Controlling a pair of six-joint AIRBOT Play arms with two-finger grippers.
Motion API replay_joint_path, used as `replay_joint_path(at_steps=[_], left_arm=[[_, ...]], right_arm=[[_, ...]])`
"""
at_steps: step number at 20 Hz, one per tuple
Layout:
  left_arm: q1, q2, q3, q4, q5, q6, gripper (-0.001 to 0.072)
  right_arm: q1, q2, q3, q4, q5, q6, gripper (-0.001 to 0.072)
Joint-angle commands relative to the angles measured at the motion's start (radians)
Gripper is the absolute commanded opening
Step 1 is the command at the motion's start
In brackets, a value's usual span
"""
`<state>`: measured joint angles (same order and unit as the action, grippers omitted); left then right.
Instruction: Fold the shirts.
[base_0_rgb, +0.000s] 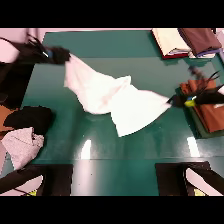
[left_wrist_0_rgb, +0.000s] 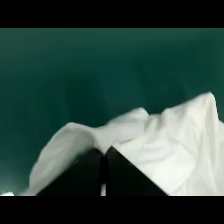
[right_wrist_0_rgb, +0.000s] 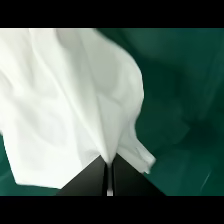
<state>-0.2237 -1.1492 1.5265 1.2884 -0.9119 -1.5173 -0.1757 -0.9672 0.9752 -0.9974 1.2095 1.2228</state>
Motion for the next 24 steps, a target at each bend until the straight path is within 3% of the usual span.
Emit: replay_joint_path(at_steps=[1, 7, 13, 17, 20, 24], left_arm=[[0.0, 0.145, 0.198, 0.093, -0.026, 0.0, 0.0023], [0.0, 0.362, 0.415, 0.093, -0.024, 0.0, 0.0023], [0.0, 0.394, 0.487, 0.093, -0.035, 0.0, 0.0022], [0.0, 0.274, 0.434, 0.173, -0.137, 0.018, 0.0023], [0.0, 0.106, 0.335, 0.271, -0.192, -0.024, 0.0023], [0.0, -0.166, 0.194, 0.268, -0.18, -0.065, 0.0024]], right_arm=[[-0.055, 0.137, 0.264, -0.025, 0.03, 0.0, 0.0019], [-0.225, 0.255, 0.592, -0.024, 0.087, 0.01, 0.0019], [-0.289, 0.193, 0.814, -0.023, 0.173, 0.047, 0.0019], [-0.288, 0.068, 0.855, -0.023, 0.28, 0.113, 0.0019], [-0.217, -0.058, 0.821, -0.044, 0.365, 0.167, 0.0018], [-0.01, -0.228, 0.608, -0.265, 0.321, 0.246, 0.0019]])
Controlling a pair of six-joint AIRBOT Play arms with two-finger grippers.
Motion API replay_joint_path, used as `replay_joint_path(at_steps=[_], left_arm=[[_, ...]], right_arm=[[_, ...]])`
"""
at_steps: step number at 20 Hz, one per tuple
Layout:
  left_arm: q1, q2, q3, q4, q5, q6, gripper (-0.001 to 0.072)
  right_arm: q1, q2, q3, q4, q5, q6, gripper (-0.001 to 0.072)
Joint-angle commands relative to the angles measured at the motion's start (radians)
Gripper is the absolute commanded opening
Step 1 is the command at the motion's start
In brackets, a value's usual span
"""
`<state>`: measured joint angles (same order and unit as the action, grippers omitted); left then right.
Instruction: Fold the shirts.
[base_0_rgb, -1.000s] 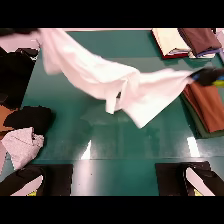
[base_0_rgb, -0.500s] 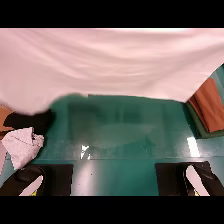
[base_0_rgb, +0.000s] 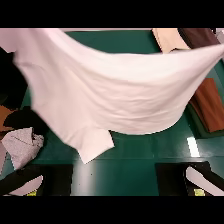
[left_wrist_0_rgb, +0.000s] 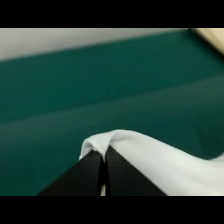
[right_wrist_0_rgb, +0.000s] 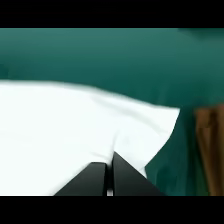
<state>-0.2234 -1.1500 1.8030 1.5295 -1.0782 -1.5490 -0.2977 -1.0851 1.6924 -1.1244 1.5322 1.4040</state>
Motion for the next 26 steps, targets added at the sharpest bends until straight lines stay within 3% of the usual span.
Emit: replay_joint_path(at_steps=[1, 3, 5, 6, 7, 8, 13, 19, 23, 26], left_arm=[[0.0, -0.23, -0.1, 0.027, -0.011, -0.034, 0.0023], [0.006, -0.351, -0.103, 0.025, -0.001, -0.035, 0.0023], [0.034, -0.414, -0.102, 0.023, 0.005, -0.099, 0.0028], [0.059, -0.425, -0.101, 0.016, 0.005, -0.133, 0.0268], [0.089, -0.422, -0.101, 0.003, 0.001, -0.149, 0.0421], [0.119, -0.413, -0.101, -0.021, -0.015, -0.145, 0.0427], [0.241, -0.323, -0.157, -0.094, -0.295, -0.004, 0.0426], [0.243, -0.026, -0.761, -0.188, -0.153, -0.003, 0.0427], [0.243, 0.082, -1.07, -0.341, -0.088, 0.013, 0.0428], [0.243, 0.086, -1.18, -0.444, 0.002, 0.013, 0.0428]], right_arm=[[0.152, -0.156, -0.16, -0.187, -0.044, 0.08, 0.0018], [0.203, -0.256, -0.217, -0.21, -0.132, 0.092, 0.0019], [0.233, -0.345, -0.206, -0.21, -0.198, 0.092, 0.0022], [0.24, -0.383, -0.174, -0.21, -0.202, 0.092, 0.005], [0.24, -0.419, -0.128, -0.202, -0.191, 0.092, 0.0268], [0.239, -0.444, -0.083, -0.201, -0.167, 0.092, 0.0423], [0.239, -0.366, -0.085, -0.177, -0.094, 0.046, 0.043], [0.233, -0.14, -0.395, 0.064, -0.118, -0.022, 0.0428], [0.235, -0.038, -0.518, 0.086, -0.178, -0.023, 0.0428], [0.235, -0.002, -0.542, 0.085, -0.189, -0.023, 0.0428]])
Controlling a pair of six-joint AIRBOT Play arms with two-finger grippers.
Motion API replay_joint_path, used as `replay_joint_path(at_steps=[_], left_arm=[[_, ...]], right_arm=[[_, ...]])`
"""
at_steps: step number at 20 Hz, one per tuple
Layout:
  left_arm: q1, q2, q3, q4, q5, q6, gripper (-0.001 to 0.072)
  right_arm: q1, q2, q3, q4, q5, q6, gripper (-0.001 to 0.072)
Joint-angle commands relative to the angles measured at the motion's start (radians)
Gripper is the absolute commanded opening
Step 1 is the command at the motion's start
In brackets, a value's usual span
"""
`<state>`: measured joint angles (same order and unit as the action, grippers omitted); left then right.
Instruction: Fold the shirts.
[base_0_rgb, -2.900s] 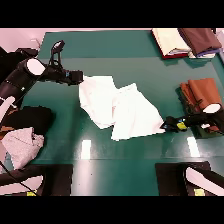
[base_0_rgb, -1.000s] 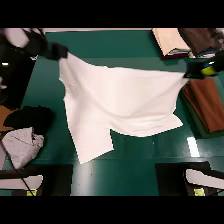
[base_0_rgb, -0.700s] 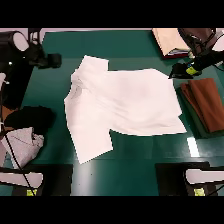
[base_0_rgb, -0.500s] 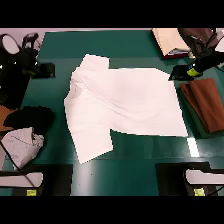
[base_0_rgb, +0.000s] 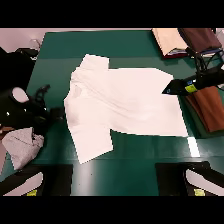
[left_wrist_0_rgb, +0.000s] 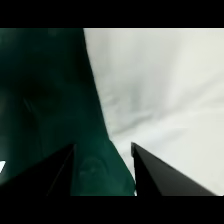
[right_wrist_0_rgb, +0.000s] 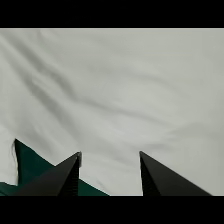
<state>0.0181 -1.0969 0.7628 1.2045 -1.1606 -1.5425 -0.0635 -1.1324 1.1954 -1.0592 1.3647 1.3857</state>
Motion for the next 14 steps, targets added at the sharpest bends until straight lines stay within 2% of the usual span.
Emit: replay_joint_path(at_steps=[1, 3, 7, 10, 11, 12, 13, 14], left_arm=[[0.001, 0.033, -0.163, -0.159, 0.122, 0.014, 0.0427], [0.001, 0.03, -0.192, -0.241, 0.169, 0.061, 0.0427], [0.0, 0.03, -0.219, -0.281, 0.211, 0.059, 0.0427], [-0.057, 0.03, -0.218, -0.3, 0.267, 0.059, 0.0425], [-0.071, 0.031, -0.215, -0.3, 0.282, 0.057, 0.04], [-0.075, 0.031, -0.204, -0.298, 0.281, 0.061, 0.0069], [-0.074, 0.034, -0.188, -0.293, 0.274, 0.07, 0.0022], [-0.075, 0.045, -0.166, -0.278, 0.262, 0.07, 0.0023]], right_arm=[[0.001, 0.054, -0.044, 0.02, -0.024, -0.004, 0.0428], [0.001, 0.063, -0.044, 0.019, -0.037, -0.004, 0.0428], [0.001, 0.062, -0.044, 0.02, -0.043, -0.004, 0.0428], [0.0, 0.063, -0.044, 0.021, -0.042, -0.006, 0.0428], [-0.006, 0.063, -0.044, 0.018, -0.026, -0.008, 0.0428], [-0.023, 0.063, -0.044, 0.017, 0.002, -0.019, 0.0428], [-0.047, 0.063, -0.044, 0.013, 0.034, -0.026, 0.0428], [-0.081, 0.063, -0.046, 0.005, 0.073, -0.026, 0.0428]])
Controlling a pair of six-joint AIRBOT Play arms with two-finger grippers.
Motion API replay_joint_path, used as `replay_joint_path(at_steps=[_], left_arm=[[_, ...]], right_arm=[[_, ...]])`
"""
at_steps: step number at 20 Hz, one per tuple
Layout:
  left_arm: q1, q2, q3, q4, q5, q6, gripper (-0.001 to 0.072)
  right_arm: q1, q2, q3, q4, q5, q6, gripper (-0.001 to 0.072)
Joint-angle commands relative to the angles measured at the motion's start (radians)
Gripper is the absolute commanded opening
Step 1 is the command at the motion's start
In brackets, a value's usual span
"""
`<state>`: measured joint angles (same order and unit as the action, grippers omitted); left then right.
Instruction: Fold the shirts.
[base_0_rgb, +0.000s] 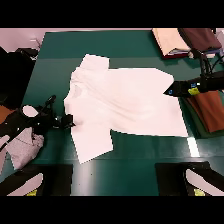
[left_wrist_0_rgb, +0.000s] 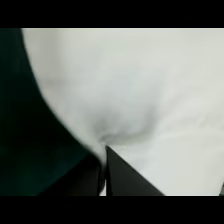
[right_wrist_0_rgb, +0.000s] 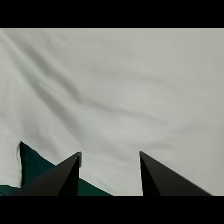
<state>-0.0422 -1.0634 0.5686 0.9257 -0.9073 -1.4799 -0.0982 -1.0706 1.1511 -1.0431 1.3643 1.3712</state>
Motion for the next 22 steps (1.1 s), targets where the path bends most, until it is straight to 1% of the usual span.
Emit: replay_joint_path(at_steps=[1, 2, 5, 6, 7, 8, 9, 11, 12, 13, 14, 16, 19, 20, 21, 22], left_arm=[[-0.014, 0.029, 0.05, 0.014, -0.002, 0.008, 0.0022], [-0.014, 0.052, 0.068, 0.018, -0.012, 0.019, 0.0022], [-0.014, 0.108, 0.106, 0.018, -0.029, 0.047, 0.0022], [-0.014, 0.116, 0.109, 0.018, -0.029, 0.051, 0.0022], [-0.014, 0.117, 0.109, 0.016, -0.03, 0.051, 0.0023], [-0.014, 0.116, 0.109, 0.016, -0.03, 0.05, 0.0023], [-0.014, 0.116, 0.109, 0.016, -0.029, 0.049, 0.0023], [-0.014, 0.116, 0.109, 0.014, -0.032, 0.05, 0.0023], [-0.014, 0.116, 0.109, 0.014, -0.032, 0.051, 0.0023], [-0.014, 0.116, 0.109, 0.014, -0.034, 0.054, 0.0023], [-0.014, 0.116, 0.109, 0.014, -0.036, 0.06, 0.0023], [-0.014, 0.116, 0.109, 0.014, -0.035, 0.06, 0.0023], [-0.014, 0.116, 0.109, 0.013, -0.036, 0.059, 0.0023], [-0.014, 0.116, 0.109, 0.013, -0.037, 0.06, 0.0022], [-0.014, 0.116, 0.109, 0.013, -0.037, 0.059, 0.0023], [-0.014, 0.117, 0.11, 0.013, -0.036, 0.059, 0.0023]], right_arm=[[-0.086, 0.005, -0.011, -0.031, 0.111, -0.011, 0.0428], [-0.136, 0.021, -0.043, -0.069, 0.135, -0.011, 0.0428], [-0.317, 0.103, -0.229, -0.203, 0.129, -0.007, 0.0429], [-0.394, 0.128, -0.306, -0.239, 0.113, -0.008, 0.0453], [-0.475, 0.142, -0.379, -0.259, 0.096, -0.009, 0.0576], [-0.55, 0.143, -0.44, -0.259, 0.085, -0.008, 0.0616], [-0.623, 0.139, -0.491, -0.259, 0.069, -0.008, 0.0613], [-0.743, 0.108, -0.566, -0.228, 0.045, -0.018, 0.0547], [-0.786, 0.091, -0.591, -0.19, 0.032, -0.048, 0.0545], [-0.814, 0.075, -0.608, -0.15, 0.017, -0.067, 0.0495], [-0.826, 0.057, -0.617, -0.104, -0.004, -0.085, 0.0467], [-0.806, 0.025, -0.618, -0.044, -0.035, -0.098, 0.0446], [-0.685, -0.027, -0.615, -0.013, -0.089, -0.097, 0.0446], [-0.638, -0.042, -0.615, 0.003, -0.106, -0.098, 0.043], [-0.586, -0.054, -0.614, 0.014, -0.127, -0.098, 0.0302], [-0.538, -0.058, -0.614, 0.026, -0.153, -0.098, 0.0191]])
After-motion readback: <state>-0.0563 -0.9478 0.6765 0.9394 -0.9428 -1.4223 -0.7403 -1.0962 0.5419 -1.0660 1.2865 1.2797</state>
